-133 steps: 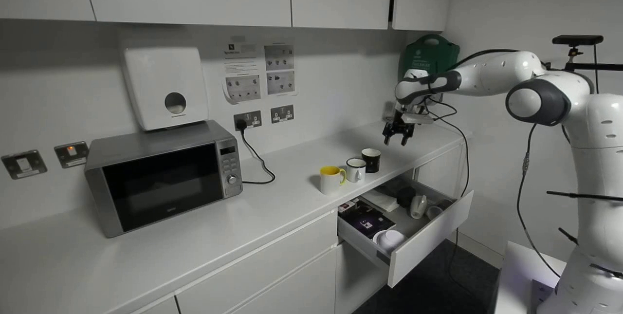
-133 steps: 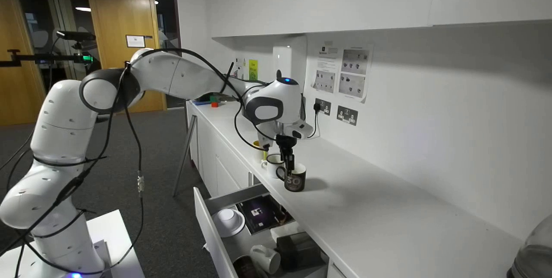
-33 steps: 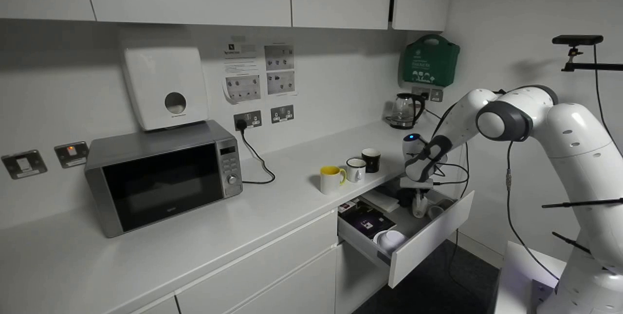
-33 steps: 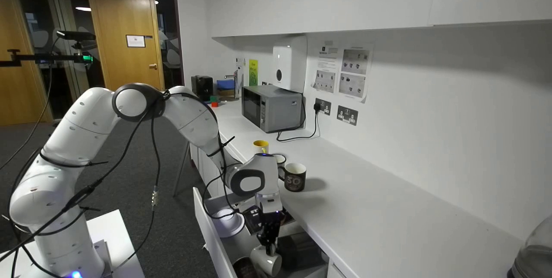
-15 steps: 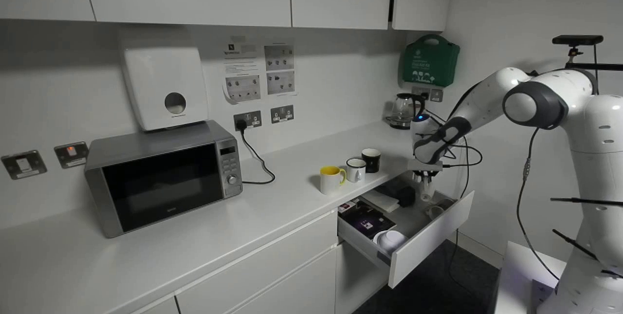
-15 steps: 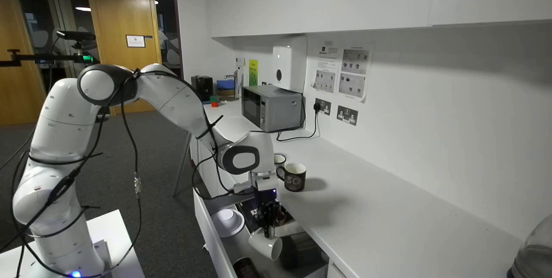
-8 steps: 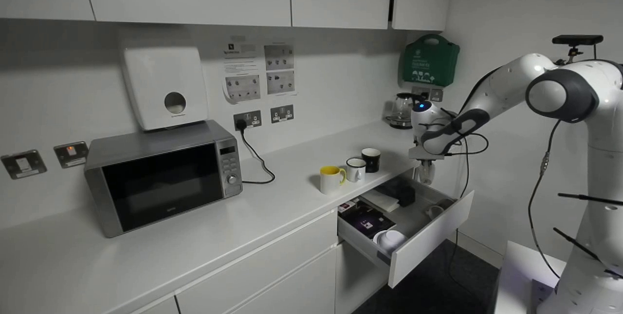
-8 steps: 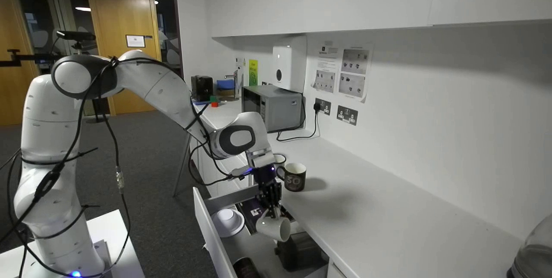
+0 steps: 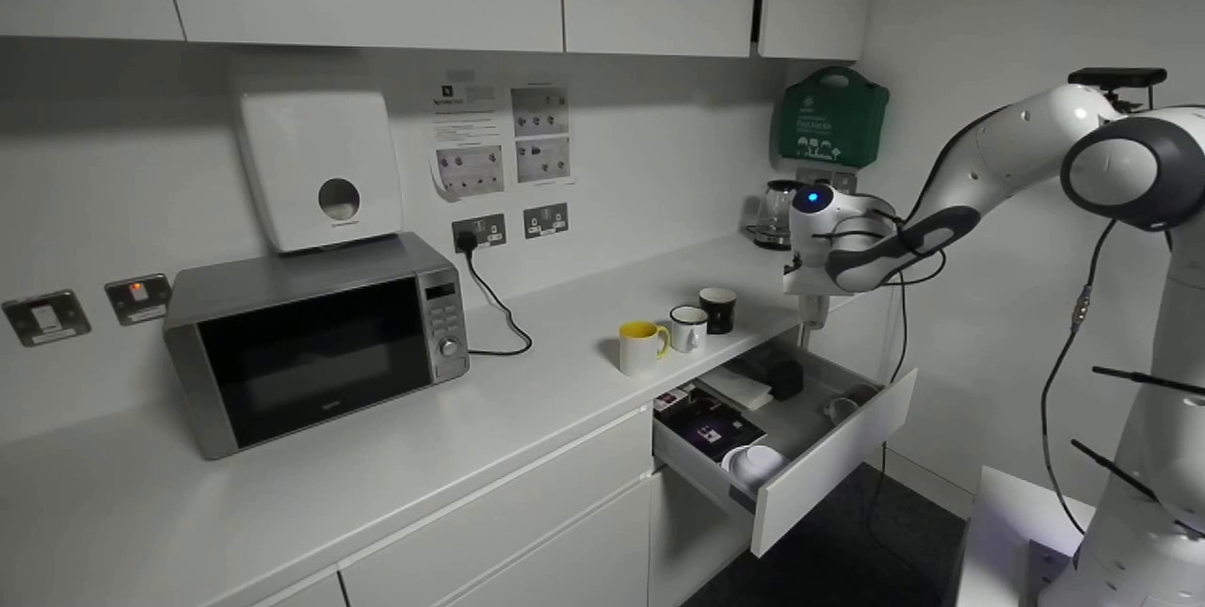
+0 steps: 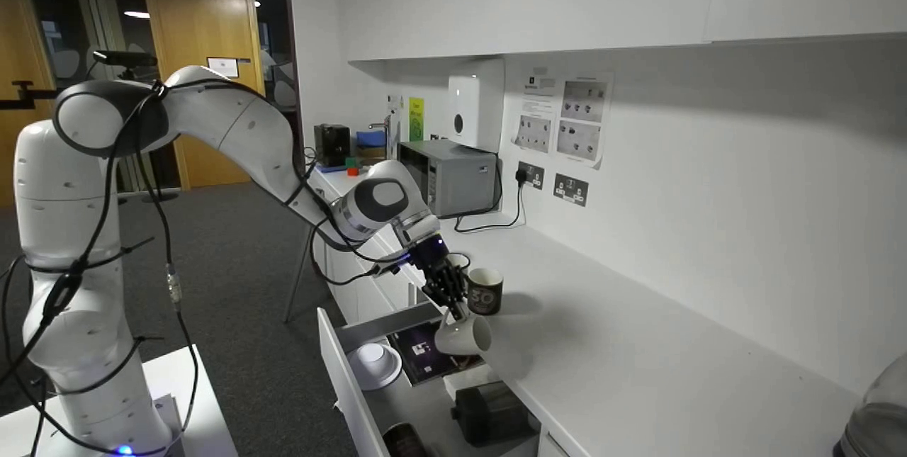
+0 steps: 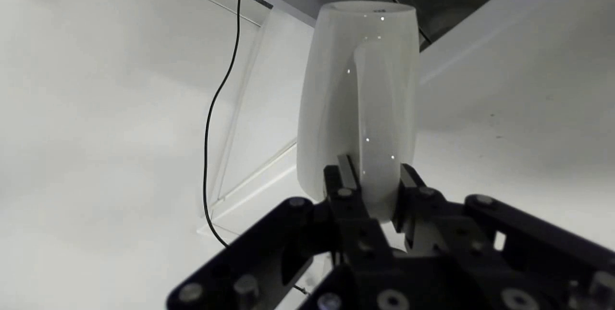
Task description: Take four mugs out of the open drawer
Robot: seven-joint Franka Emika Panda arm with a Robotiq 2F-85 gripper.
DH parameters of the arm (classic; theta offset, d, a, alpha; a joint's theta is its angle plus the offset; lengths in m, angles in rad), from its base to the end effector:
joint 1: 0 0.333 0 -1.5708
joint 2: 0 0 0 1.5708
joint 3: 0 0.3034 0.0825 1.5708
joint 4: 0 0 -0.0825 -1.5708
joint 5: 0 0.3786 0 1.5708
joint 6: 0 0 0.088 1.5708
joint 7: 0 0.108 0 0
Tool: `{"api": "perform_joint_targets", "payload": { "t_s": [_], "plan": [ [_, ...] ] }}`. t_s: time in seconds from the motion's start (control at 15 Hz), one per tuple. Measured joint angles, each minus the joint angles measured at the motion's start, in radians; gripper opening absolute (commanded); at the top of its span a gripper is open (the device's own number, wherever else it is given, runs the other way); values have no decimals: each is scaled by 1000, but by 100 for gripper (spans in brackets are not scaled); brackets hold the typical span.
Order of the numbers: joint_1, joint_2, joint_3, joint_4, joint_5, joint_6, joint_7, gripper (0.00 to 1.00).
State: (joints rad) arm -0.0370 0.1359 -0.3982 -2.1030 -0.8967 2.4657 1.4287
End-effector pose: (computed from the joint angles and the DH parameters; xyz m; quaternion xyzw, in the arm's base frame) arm 0.5285 -0.2403 0.3729 0.7754 -0.5276 0.2457 0.2451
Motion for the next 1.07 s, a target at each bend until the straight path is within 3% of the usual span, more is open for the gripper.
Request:
{"api": "perform_joint_targets", "payload": {
  "t_s": [0.47,0.8,1.07],
  "plan": [
    [-22,11,76,0,-199,-13,109,5],
    [-22,51,101,8,-359,-108,229,5],
    [-32,73,122,10,-393,-179,305,5]
  ]
}}
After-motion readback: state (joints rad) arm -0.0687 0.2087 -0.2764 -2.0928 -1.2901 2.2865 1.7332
